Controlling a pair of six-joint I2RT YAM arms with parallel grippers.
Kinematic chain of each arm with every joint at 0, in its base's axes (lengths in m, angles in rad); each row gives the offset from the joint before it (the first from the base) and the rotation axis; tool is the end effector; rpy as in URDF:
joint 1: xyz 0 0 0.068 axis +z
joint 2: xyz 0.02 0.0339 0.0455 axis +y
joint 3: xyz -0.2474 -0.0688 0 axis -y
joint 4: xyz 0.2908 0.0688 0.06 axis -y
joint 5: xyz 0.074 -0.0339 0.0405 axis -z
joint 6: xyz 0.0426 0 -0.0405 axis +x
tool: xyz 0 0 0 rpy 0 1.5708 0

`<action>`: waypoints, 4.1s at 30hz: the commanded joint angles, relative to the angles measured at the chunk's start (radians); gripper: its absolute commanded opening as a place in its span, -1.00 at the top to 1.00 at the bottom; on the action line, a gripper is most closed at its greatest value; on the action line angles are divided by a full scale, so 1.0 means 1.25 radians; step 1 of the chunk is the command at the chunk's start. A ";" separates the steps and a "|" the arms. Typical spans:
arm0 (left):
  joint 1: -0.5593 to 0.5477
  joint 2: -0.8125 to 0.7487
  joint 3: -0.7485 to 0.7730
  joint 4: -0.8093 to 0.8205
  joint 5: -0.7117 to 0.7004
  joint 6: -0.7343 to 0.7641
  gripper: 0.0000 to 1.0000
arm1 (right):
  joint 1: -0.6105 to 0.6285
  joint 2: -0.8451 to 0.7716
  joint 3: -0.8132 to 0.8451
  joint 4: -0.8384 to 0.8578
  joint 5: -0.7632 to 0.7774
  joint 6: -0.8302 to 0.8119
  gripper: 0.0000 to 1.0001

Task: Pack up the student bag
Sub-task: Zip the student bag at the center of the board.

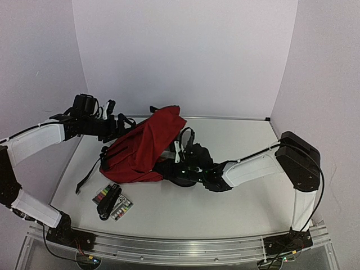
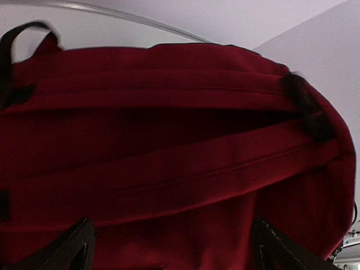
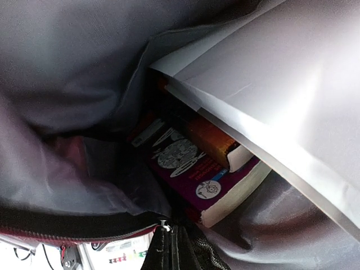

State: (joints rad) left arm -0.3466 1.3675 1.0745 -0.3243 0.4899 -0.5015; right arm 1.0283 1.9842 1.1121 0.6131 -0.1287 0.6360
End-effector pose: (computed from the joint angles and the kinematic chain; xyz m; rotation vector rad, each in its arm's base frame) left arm 0.3288 -0.1401 0.2647 0.1165 2.2846 -0.9990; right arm 0.2353 0.4008 0.1262 -0.4937 1.9686 1.2413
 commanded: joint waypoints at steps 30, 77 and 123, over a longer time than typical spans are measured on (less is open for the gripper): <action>0.197 -0.170 -0.561 0.419 -0.008 -0.469 0.26 | -0.002 -0.042 -0.003 0.089 0.045 0.033 1.00; 0.088 -0.213 -0.120 0.072 -0.191 0.147 -0.69 | -0.115 -0.284 -0.244 0.134 0.085 0.084 1.00; -0.525 0.142 -0.081 0.325 -0.581 0.473 0.17 | -0.115 -0.283 -0.190 0.094 0.091 0.111 1.00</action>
State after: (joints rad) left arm -1.0058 1.5264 0.9512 0.0353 -0.3098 0.0964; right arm 0.8906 1.6478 0.8314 0.6791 -0.0204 0.7680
